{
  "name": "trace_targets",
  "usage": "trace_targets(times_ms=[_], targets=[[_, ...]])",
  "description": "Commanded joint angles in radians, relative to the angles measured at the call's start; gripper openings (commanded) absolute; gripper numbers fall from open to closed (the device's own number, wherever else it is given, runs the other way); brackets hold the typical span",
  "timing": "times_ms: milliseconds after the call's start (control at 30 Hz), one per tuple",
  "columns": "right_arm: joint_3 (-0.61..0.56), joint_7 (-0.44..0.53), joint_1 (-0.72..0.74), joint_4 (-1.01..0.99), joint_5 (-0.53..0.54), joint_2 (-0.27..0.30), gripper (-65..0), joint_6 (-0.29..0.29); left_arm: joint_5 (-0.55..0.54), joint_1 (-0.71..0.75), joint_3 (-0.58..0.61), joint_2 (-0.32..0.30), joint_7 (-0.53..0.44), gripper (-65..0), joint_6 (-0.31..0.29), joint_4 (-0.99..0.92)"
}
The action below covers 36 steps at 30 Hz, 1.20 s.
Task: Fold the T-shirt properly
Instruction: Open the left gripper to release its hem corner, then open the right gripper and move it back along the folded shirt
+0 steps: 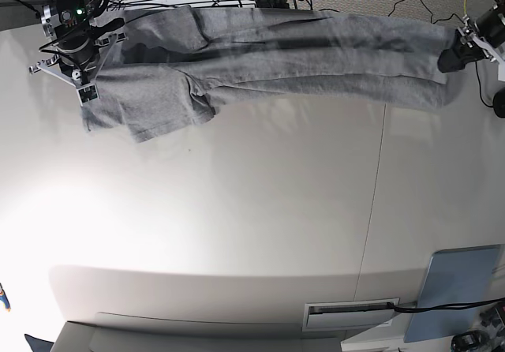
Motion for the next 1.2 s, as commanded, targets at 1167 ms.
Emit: trace_targets(times_ms=[1167], targets=[[0.009, 0.137, 0.228, -0.010, 0.199, 0.008, -41.0, -0.031, -0.025, 0.003, -0.010, -0.027, 0.000, -26.2, -0.007, 0.021]])
